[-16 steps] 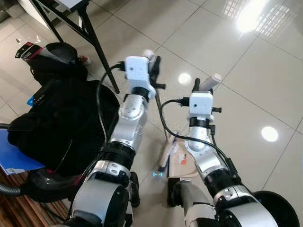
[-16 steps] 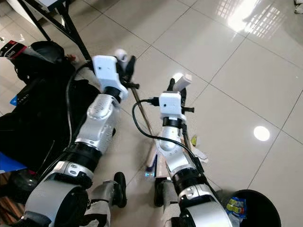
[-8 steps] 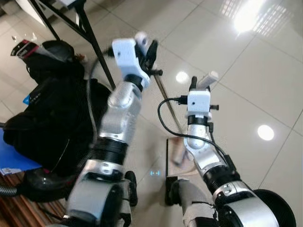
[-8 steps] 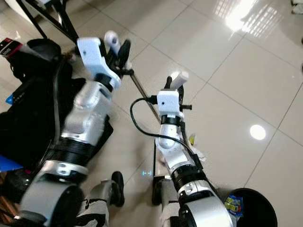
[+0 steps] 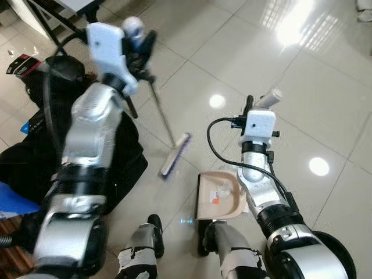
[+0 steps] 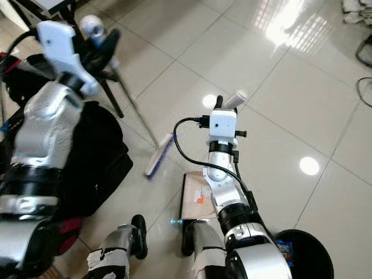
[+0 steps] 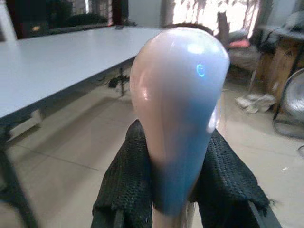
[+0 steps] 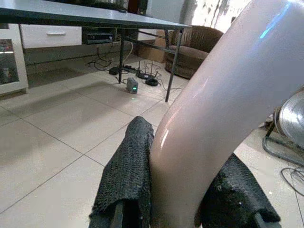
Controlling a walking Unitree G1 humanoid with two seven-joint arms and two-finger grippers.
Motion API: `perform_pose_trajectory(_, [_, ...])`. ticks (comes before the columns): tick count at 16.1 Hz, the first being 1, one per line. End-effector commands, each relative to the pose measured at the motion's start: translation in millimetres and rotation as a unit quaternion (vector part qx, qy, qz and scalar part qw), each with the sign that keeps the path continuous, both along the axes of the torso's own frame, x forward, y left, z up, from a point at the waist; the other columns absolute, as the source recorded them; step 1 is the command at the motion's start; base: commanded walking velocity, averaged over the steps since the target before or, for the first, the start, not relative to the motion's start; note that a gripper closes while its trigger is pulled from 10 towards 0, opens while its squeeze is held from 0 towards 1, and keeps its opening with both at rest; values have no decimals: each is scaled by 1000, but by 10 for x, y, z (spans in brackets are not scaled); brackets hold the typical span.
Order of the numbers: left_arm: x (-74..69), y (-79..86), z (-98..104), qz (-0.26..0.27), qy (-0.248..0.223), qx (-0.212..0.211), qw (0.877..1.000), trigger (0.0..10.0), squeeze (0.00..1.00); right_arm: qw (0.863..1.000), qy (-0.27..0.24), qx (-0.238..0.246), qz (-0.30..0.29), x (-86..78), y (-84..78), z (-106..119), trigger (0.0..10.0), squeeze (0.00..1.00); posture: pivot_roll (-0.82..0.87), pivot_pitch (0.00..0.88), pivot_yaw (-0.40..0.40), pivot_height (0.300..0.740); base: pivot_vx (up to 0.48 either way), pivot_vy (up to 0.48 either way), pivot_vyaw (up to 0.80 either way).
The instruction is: Sweep floor
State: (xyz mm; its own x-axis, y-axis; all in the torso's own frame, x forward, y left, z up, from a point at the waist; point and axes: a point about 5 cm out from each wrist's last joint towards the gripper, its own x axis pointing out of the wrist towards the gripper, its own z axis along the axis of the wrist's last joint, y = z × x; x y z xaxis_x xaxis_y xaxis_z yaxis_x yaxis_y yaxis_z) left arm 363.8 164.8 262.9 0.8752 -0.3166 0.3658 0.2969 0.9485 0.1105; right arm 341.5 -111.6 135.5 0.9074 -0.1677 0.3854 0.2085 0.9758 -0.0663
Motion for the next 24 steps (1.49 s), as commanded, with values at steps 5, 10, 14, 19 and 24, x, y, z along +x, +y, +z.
perform_pose_trajectory(5, [-282, 191, -606, 60, 84, 53, 993, 10000, 0, 996, -52, 64, 27, -37, -149, 430, 10000, 0, 107, 157, -40, 740, 0, 0, 0])
perform_pose_trajectory(10, [-704, 137, -1055, 75, 146, 64, 984, 10000, 0, 993, -48, 92, 65, -160, -298, 846, 10000, 0, 89, 135, -43, 740, 0, 0, 0])
perform_pose_trajectory(14, [-896, 11, -1200, 67, 178, 79, 979, 10000, 0, 993, -5, 88, 84, -321, -350, 1056, 10000, 0, 63, 124, -45, 740, 0, 0, 0])
perform_pose_trajectory(19, [-960, -193, -1158, 35, 181, 78, 980, 10000, 0, 994, 39, 81, 61, -516, -444, 1113, 10000, 0, 43, 119, -26, 740, 0, 0, 0])
perform_pose_trajectory(24, [-1000, -273, -1134, 30, 178, 84, 980, 10000, 0, 993, 52, 84, 63, -585, -469, 1053, 10000, 0, 87, 141, -52, 740, 0, 0, 0])
